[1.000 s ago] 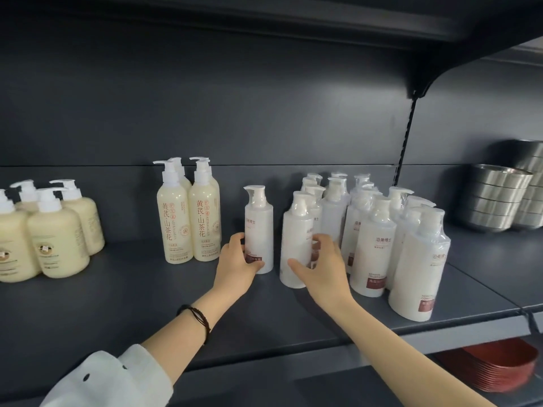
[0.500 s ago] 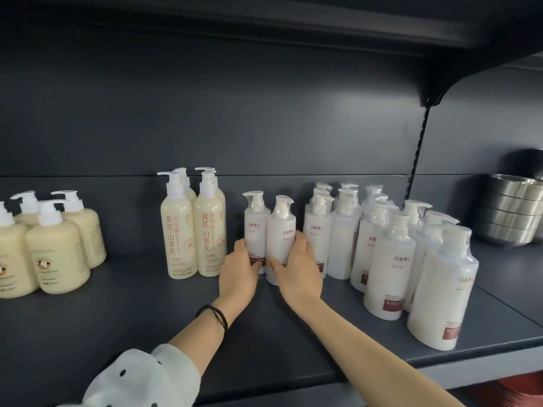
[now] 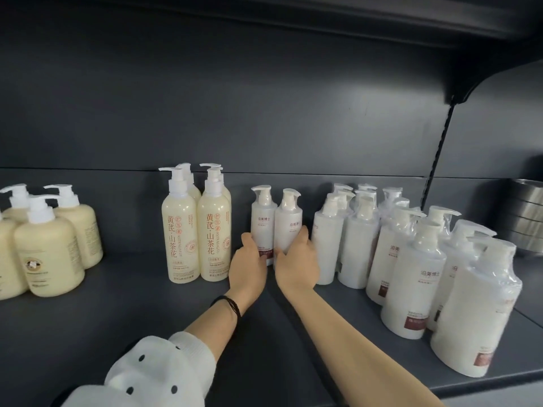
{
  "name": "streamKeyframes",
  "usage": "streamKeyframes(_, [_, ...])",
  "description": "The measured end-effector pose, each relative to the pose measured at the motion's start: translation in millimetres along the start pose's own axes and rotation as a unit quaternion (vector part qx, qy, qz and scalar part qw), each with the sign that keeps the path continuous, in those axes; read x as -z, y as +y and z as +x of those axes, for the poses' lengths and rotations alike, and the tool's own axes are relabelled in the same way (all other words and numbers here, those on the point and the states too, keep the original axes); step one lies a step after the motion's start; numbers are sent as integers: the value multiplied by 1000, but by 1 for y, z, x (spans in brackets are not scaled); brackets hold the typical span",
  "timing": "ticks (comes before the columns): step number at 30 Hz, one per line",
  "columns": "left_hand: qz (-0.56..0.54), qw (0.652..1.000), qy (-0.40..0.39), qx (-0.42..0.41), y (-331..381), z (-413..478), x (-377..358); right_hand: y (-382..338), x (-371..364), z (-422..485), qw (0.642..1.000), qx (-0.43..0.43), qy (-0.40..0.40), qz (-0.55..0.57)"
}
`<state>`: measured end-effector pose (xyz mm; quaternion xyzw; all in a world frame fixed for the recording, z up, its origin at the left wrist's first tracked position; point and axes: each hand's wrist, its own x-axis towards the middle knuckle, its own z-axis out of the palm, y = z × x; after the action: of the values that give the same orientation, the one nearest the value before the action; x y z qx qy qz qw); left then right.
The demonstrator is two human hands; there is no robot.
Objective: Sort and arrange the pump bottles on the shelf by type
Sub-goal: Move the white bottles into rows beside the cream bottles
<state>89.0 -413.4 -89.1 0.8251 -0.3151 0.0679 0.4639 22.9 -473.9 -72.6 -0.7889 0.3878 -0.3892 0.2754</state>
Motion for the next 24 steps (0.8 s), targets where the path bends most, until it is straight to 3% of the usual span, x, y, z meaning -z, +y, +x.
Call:
streamKeyframes(5, [-41,999,24,3,-4,6,-4,-8,-24,7,997,-45,13,56])
streamKeyframes(9, [-67,998,5,19,-1,8,-5,-2,-30,10,999,-20,29,33])
streamKeyframes(15, [-76,995,-61,22,1,2,7,-3,-31,18,998,-20,54,35])
streamKeyframes(19, [-12,993,-116,-25,-2,-6,40,2,-32,21,998,-14,49,35])
streamKeyframes(22, [-16,996,-68,-47,-5,-18,91,0,-30,17,996,-21,17,82])
streamKeyframes(24, [-10,998,8,-57,-9,-21,125,-7,-26,9,997,15,37,74])
